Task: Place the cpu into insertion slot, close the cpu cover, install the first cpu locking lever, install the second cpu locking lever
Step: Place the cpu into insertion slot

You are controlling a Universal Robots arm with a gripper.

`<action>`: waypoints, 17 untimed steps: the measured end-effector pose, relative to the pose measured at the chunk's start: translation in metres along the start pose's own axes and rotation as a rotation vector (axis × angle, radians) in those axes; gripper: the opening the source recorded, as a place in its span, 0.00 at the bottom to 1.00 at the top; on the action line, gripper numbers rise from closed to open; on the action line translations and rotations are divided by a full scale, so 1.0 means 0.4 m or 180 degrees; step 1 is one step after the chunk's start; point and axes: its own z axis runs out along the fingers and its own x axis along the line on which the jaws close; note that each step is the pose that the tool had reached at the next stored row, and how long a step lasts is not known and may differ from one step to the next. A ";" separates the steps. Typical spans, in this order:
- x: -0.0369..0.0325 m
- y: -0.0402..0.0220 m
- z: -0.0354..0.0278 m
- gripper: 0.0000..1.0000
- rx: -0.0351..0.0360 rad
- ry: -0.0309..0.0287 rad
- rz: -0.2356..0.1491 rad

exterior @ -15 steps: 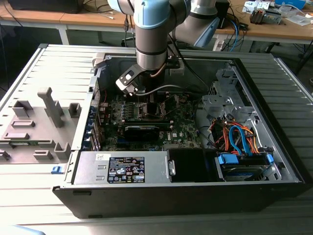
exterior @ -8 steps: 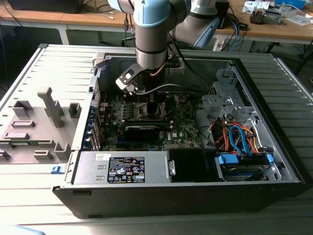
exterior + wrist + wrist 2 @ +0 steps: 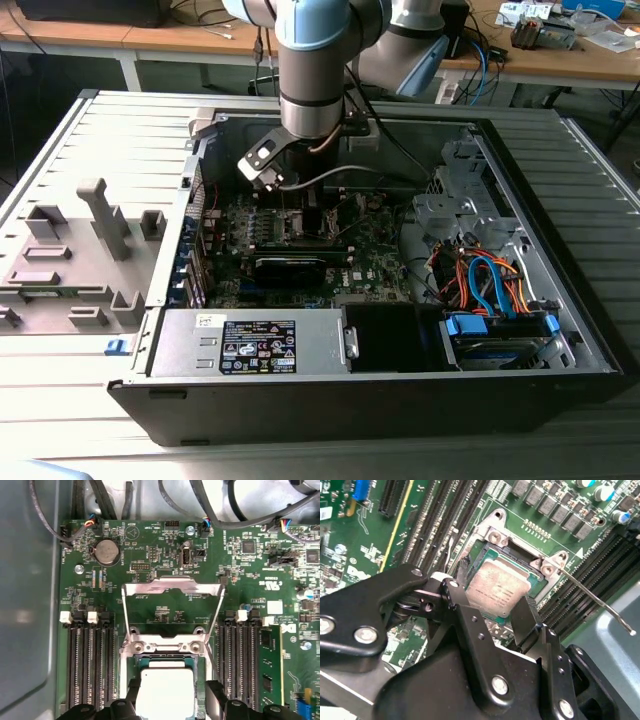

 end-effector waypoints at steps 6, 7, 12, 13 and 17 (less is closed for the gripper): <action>-0.001 0.001 -0.021 0.62 0.0000 0.0006 0.0001; -0.002 0.001 -0.027 0.62 0.0001 0.0007 0.0001; 0.000 0.003 -0.033 0.47 0.0004 0.0075 0.0003; 0.000 0.004 -0.033 0.41 0.0005 0.0094 0.0003; 0.002 0.009 -0.032 0.29 0.0017 0.0136 -0.0009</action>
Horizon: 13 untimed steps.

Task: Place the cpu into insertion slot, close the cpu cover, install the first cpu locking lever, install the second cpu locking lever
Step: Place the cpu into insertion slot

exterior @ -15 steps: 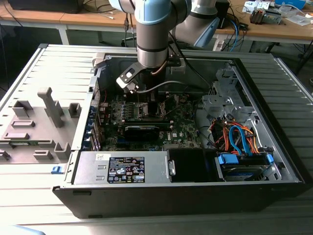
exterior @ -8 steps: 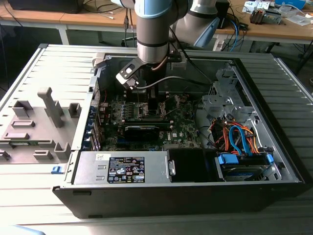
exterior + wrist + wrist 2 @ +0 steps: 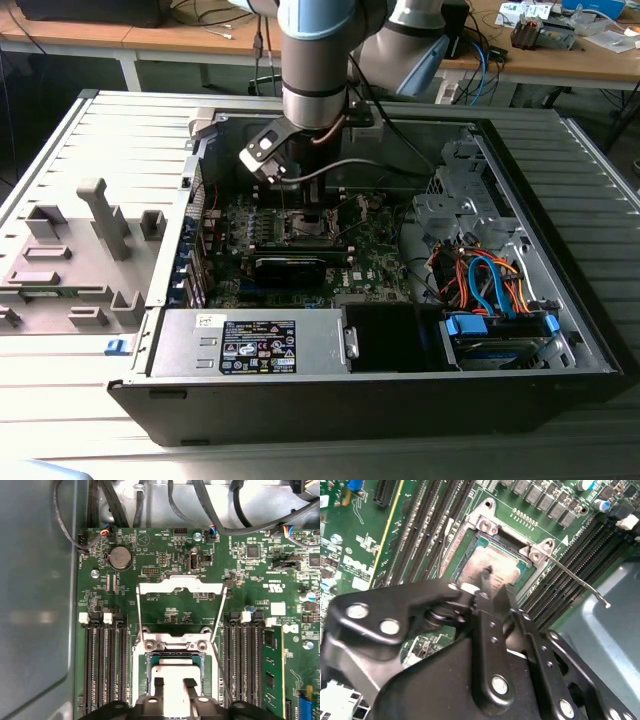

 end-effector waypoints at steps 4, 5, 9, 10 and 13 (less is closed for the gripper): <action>0.000 0.015 0.003 0.11 0.0024 0.0010 -0.0107; 0.000 0.017 0.003 0.11 0.0026 0.0011 -0.0136; -0.001 0.018 0.003 0.11 0.0026 0.0015 -0.0228; -0.001 0.018 0.003 0.11 0.0026 0.0015 -0.0241; -0.001 0.019 -0.009 0.11 0.0026 0.0015 -0.0247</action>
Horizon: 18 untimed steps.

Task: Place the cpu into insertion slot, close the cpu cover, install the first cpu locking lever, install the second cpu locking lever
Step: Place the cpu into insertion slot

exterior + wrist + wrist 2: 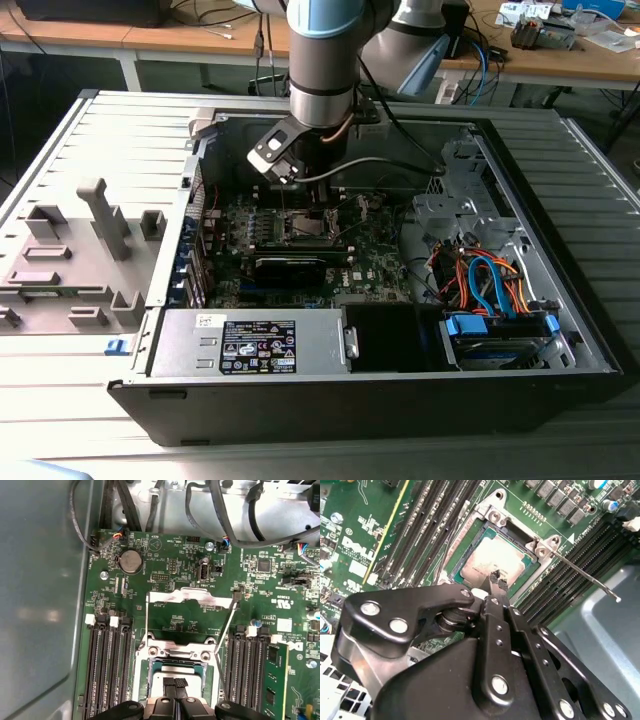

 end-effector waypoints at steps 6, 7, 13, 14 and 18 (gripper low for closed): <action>-0.001 0.001 -0.034 0.11 0.0000 0.0000 0.0000; -0.001 0.001 -0.037 0.11 0.0000 0.0000 0.0000; -0.001 0.001 -0.055 0.11 0.0000 0.0000 0.0000; -0.001 0.002 -0.060 0.11 0.0000 0.0000 0.0000; -0.001 0.002 -0.084 0.11 0.0000 0.0000 0.0000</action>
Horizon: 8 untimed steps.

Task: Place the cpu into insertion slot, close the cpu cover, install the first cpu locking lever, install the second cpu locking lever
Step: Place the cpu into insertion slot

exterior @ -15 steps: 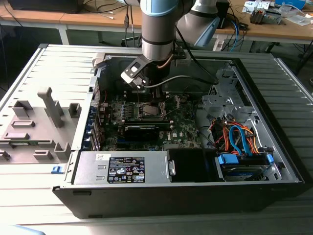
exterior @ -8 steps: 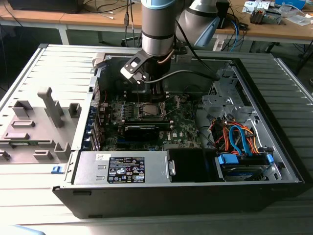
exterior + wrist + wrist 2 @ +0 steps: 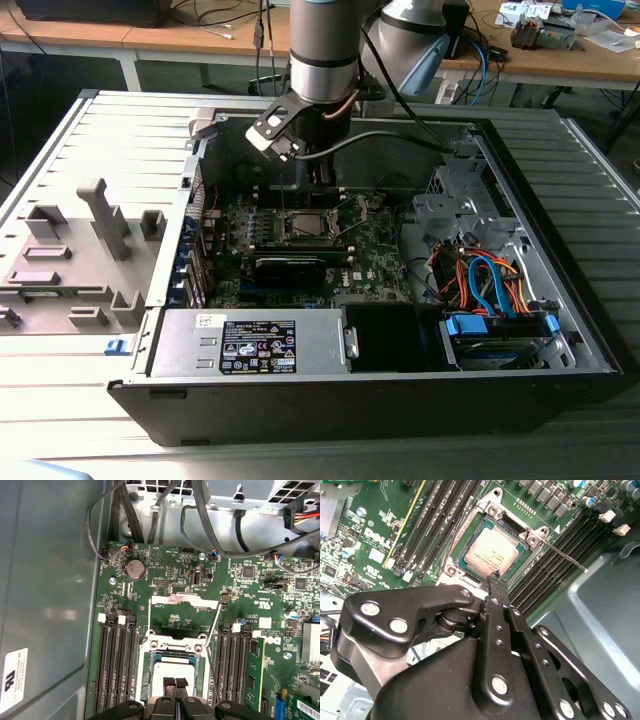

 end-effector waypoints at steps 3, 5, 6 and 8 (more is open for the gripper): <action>0.000 0.000 -0.012 0.11 0.0000 0.0000 0.0000; 0.000 0.000 -0.019 0.11 0.0000 0.0000 0.0000; 0.000 0.001 -0.022 0.11 0.0000 0.0000 0.0000; -0.001 0.001 -0.032 0.11 0.0000 0.0000 0.0000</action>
